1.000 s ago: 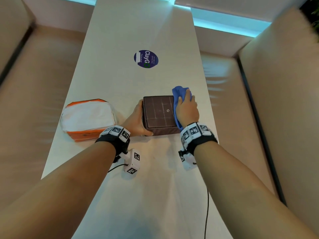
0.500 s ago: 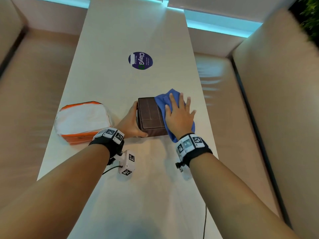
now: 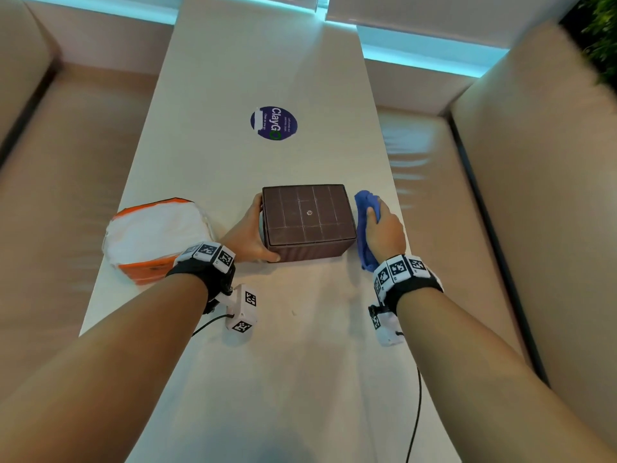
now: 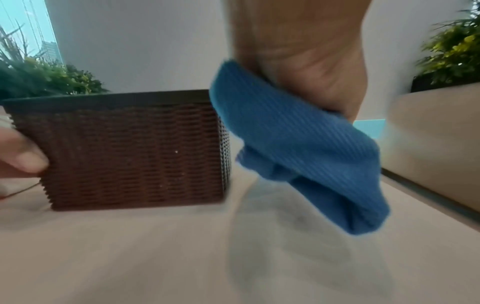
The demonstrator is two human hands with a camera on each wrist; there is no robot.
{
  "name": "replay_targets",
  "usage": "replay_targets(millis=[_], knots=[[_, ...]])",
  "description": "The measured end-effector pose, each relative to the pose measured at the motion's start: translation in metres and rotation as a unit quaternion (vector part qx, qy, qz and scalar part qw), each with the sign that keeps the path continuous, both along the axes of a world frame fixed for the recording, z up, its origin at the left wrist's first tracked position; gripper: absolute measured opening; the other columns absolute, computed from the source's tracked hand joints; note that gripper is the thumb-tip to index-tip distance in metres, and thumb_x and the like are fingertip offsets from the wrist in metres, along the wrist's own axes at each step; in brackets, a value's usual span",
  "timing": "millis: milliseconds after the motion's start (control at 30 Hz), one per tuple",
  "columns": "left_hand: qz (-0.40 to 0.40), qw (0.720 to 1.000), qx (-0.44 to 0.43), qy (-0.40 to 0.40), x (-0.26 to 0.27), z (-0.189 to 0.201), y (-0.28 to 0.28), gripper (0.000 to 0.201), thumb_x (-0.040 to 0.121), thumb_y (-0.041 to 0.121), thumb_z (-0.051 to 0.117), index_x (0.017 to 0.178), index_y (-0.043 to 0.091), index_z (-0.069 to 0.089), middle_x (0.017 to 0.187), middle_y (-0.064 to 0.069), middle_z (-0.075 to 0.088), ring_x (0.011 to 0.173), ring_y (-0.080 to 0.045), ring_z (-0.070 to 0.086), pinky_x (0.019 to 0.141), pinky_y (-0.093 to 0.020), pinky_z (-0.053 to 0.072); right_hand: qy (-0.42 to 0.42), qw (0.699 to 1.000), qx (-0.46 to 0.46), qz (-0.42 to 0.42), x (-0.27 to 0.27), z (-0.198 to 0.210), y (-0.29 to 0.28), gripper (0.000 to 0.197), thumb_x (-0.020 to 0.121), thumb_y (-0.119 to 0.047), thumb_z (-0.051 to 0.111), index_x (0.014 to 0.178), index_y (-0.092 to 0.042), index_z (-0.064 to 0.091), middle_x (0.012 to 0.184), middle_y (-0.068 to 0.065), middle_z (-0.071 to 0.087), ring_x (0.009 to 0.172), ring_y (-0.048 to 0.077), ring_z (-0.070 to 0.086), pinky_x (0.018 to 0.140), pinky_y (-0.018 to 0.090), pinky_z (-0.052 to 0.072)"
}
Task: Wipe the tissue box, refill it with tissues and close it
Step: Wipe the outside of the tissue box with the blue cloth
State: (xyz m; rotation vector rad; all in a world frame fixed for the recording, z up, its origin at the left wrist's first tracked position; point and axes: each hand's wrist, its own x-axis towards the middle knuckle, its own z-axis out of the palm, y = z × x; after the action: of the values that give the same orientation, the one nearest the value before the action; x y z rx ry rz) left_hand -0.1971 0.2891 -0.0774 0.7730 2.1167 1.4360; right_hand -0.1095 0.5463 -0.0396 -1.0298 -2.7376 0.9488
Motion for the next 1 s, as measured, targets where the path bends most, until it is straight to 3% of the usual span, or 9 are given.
replay_targets(millis=[100, 233, 400, 500, 600, 667, 767, 833, 1000], knots=[[-0.012, 1.0, 0.0, -0.009, -0.008, 0.003, -0.002, 0.123, 0.043, 0.036, 0.081, 0.144, 0.025, 0.01, 0.14, 0.0, 0.037, 0.129, -0.011, 0.041, 0.106, -0.027, 0.034, -0.114, 0.992, 0.04, 0.019, -0.001, -0.004, -0.002, 0.054, 0.099, -0.045, 0.031, 0.149, -0.028, 0.022, 0.15, 0.014, 0.032, 0.131, 0.04, 0.038, 0.106, 0.053, 0.033], [-0.015, 1.0, -0.004, -0.018, -0.018, 0.005, -0.005, 0.128, 0.042, 0.033, 0.081, 0.147, 0.015, 0.01, 0.141, -0.003, 0.036, 0.132, -0.014, 0.038, 0.107, -0.026, 0.033, -0.227, 0.966, 0.085, 0.092, 0.0, -0.012, -0.012, 0.058, 0.098, -0.052, 0.027, 0.151, -0.032, 0.012, 0.16, 0.012, 0.004, 0.144, 0.038, 0.014, 0.112, 0.059, 0.017], [-0.017, 0.999, -0.026, -0.018, -0.029, 0.008, -0.009, 0.127, 0.042, 0.032, 0.081, 0.147, 0.013, 0.01, 0.14, -0.002, 0.036, 0.133, -0.017, 0.038, 0.111, -0.034, 0.034, -0.277, 0.944, 0.137, 0.116, 0.01, -0.038, -0.027, 0.064, 0.099, -0.047, 0.031, 0.152, -0.03, 0.0, 0.16, 0.012, -0.012, 0.148, 0.034, -0.003, 0.116, 0.056, 0.01], [-0.023, 0.999, -0.04, -0.019, -0.035, 0.01, -0.01, 0.128, 0.043, 0.032, 0.081, 0.147, 0.014, 0.009, 0.142, -0.003, 0.035, 0.135, -0.02, 0.037, 0.113, -0.042, 0.033, -0.326, 0.932, 0.119, 0.106, -0.005, -0.027, -0.024, 0.064, 0.099, -0.04, 0.04, 0.152, -0.028, 0.006, 0.16, 0.016, -0.008, 0.147, 0.037, 0.006, 0.113, 0.057, 0.016], [-0.025, 0.998, -0.049, -0.025, -0.039, 0.012, -0.01, 0.132, 0.041, 0.033, 0.081, 0.148, 0.016, 0.006, 0.143, -0.001, 0.035, 0.136, -0.02, 0.037, 0.113, -0.041, 0.033, -0.342, 0.93, 0.044, 0.124, -0.041, 0.012, -0.017, 0.045, 0.099, -0.018, 0.039, 0.144, -0.013, 0.037, 0.153, 0.016, 0.03, 0.127, 0.03, 0.043, 0.107, 0.046, 0.034], [-0.022, 0.998, -0.05, -0.027, -0.04, 0.013, -0.01, 0.133, 0.04, 0.034, 0.081, 0.148, 0.016, 0.005, 0.141, 0.001, 0.034, 0.135, -0.021, 0.037, 0.112, -0.039, 0.033, -0.301, 0.944, 0.051, 0.125, -0.068, 0.043, -0.02, 0.04, 0.096, -0.011, 0.039, 0.134, 0.0, 0.047, 0.144, 0.018, 0.044, 0.129, 0.035, 0.043, 0.11, 0.046, 0.034], [-0.024, 0.998, -0.051, -0.032, -0.042, 0.014, -0.009, 0.132, 0.04, 0.033, 0.081, 0.148, 0.016, 0.005, 0.142, 0.0, 0.035, 0.134, -0.021, 0.039, 0.111, -0.04, 0.034, -0.237, 0.953, 0.077, 0.171, -0.094, 0.074, -0.039, 0.064, 0.089, -0.019, 0.048, 0.149, -0.016, 0.022, 0.158, 0.017, 0.016, 0.146, 0.04, 0.009, 0.118, 0.059, 0.009], [-0.023, 0.998, -0.058, -0.032, -0.043, 0.016, -0.009, 0.131, 0.04, 0.034, 0.081, 0.147, 0.016, 0.007, 0.143, -0.005, 0.036, 0.131, -0.022, 0.042, 0.11, -0.042, 0.036, -0.247, 0.923, 0.077, 0.284, -0.101, 0.092, -0.065, 0.09, 0.086, -0.033, 0.063, 0.152, -0.028, 0.003, 0.16, 0.013, -0.009, 0.146, 0.038, -0.012, 0.116, 0.06, 0.003], [-0.026, 0.994, -0.102, -0.015, -0.047, 0.021, -0.01, 0.139, 0.04, 0.036, 0.083, 0.148, 0.015, -0.001, 0.146, -0.009, 0.036, 0.129, -0.023, 0.045, 0.106, -0.045, 0.042, -0.31, 0.829, 0.158, 0.439, -0.112, 0.09, -0.121, 0.129, 0.063, -0.053, 0.08, 0.15, -0.029, -0.012, 0.16, 0.012, -0.014, 0.147, 0.034, -0.012, 0.116, 0.059, 0.009]])
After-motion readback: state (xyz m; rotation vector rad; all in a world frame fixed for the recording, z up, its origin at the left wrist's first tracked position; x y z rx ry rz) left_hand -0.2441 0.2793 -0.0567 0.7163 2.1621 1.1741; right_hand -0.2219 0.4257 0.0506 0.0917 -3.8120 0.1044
